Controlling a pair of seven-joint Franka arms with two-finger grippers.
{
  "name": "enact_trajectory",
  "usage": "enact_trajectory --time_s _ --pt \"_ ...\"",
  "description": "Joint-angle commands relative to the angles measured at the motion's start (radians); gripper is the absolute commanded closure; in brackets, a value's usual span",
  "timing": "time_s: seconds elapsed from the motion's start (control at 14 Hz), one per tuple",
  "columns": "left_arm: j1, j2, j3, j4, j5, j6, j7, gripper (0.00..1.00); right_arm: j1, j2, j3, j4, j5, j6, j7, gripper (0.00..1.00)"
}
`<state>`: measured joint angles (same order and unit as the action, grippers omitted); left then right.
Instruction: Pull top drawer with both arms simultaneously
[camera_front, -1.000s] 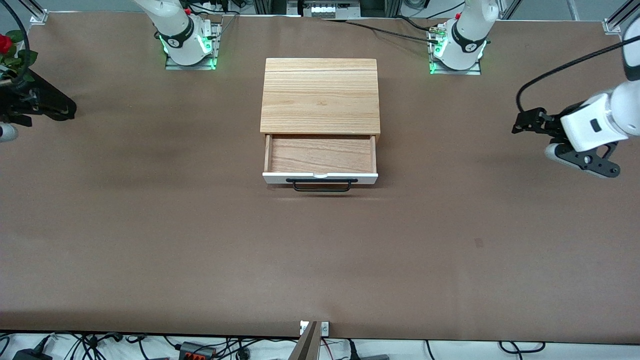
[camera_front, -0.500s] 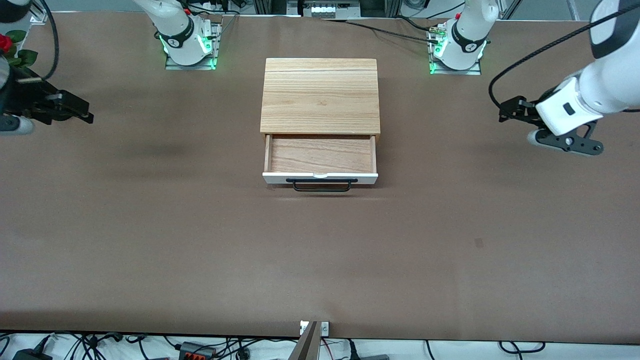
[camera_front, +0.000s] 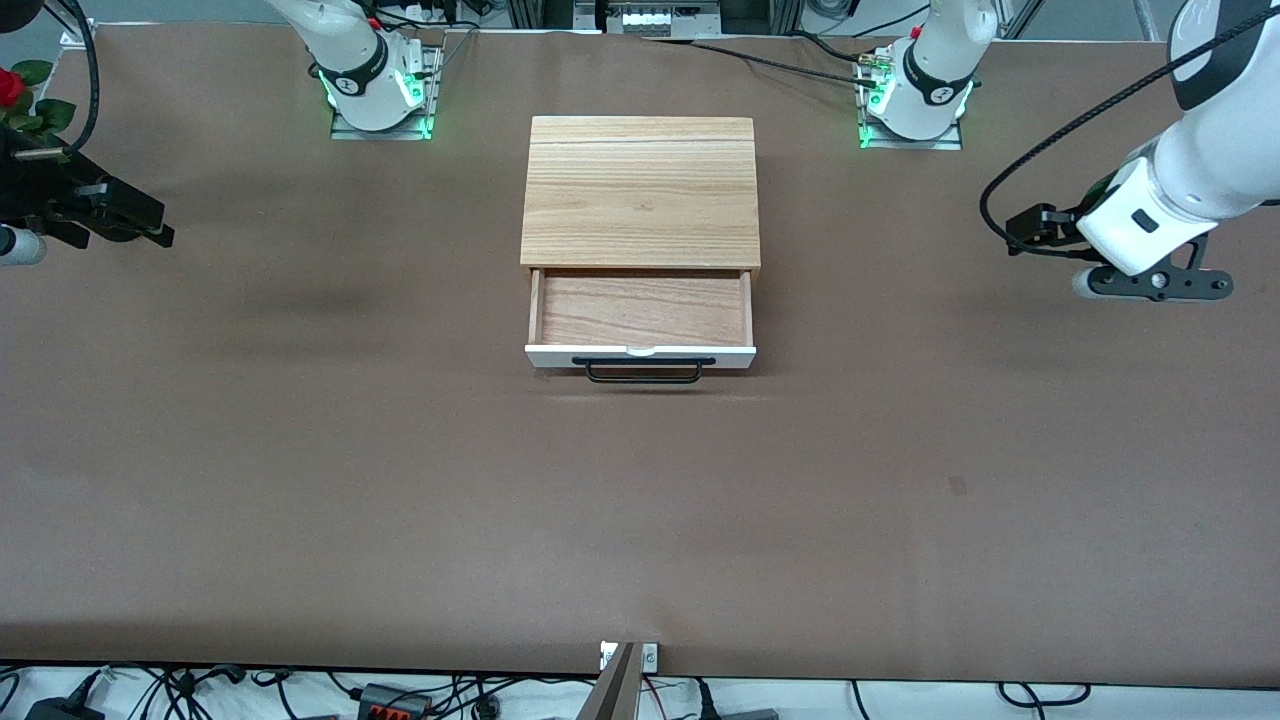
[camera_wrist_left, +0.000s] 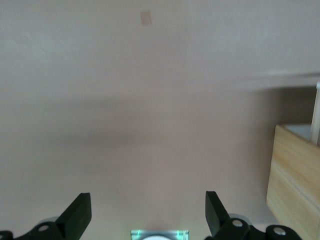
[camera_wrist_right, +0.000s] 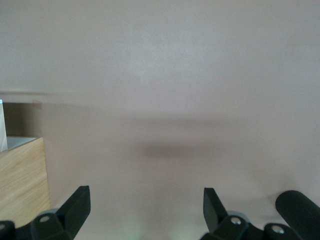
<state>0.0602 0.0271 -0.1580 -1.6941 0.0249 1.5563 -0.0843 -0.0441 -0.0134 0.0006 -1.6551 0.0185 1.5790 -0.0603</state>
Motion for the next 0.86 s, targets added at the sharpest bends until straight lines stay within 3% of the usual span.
enact_trajectory --time_s 0.0,0.29,0.79 --pt "0.003 -0.01 -0.008 0.007 0.012 0.03 -0.028 0.0 -0.017 0.001 0.012 0.018 -0.009 -0.028 0.019 0.0" --pt "0.003 -0.076 -0.014 -0.088 -0.002 0.102 -0.028 0.0 -0.014 0.001 0.013 0.018 -0.012 -0.028 0.017 0.0" --pt "0.006 -0.059 -0.008 -0.082 -0.033 0.093 -0.005 0.0 -0.014 0.001 0.013 0.018 -0.012 -0.03 0.019 0.0"
